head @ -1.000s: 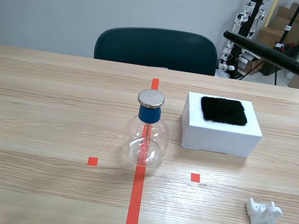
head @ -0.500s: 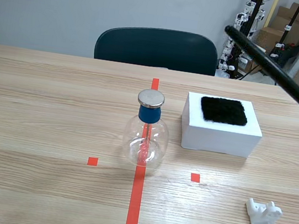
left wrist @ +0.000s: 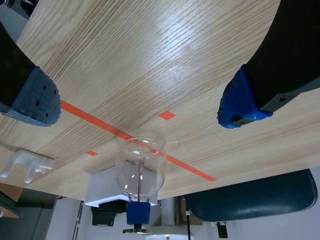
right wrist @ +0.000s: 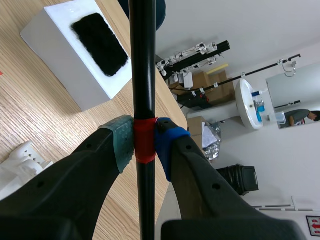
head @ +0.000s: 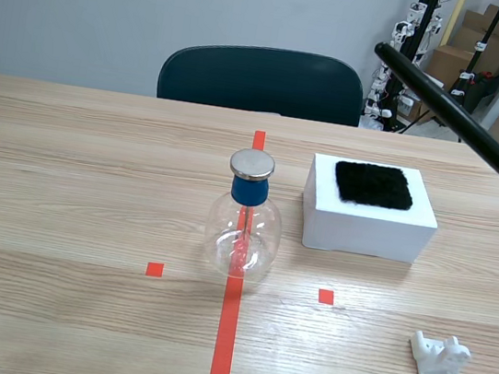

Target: Do the electroscope experiment. move the rod toward and away from the electroscope

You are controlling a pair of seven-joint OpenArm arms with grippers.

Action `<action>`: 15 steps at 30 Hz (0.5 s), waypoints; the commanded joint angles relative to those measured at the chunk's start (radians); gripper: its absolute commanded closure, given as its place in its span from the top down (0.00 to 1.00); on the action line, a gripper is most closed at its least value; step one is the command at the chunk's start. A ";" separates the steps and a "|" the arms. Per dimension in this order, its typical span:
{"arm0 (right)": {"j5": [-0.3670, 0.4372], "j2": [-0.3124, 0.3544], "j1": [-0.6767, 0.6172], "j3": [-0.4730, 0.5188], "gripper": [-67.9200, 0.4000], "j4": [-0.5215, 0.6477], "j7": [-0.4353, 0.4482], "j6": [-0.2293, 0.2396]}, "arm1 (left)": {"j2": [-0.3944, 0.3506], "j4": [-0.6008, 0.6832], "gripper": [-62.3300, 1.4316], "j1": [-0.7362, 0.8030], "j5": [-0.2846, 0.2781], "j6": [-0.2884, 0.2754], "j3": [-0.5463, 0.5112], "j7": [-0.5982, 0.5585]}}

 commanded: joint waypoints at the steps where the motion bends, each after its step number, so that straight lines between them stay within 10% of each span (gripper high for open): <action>1: 0.003 0.008 0.014 0.002 0.04 0.005 0.011 -0.014 | -0.006 0.009 1.00 0.000 -0.010 -0.002 -0.001 -0.017; 15: 0.000 0.008 0.014 0.001 0.04 0.005 0.030 -0.014 | -0.006 0.009 1.00 0.000 -0.010 -0.002 -0.001 -0.017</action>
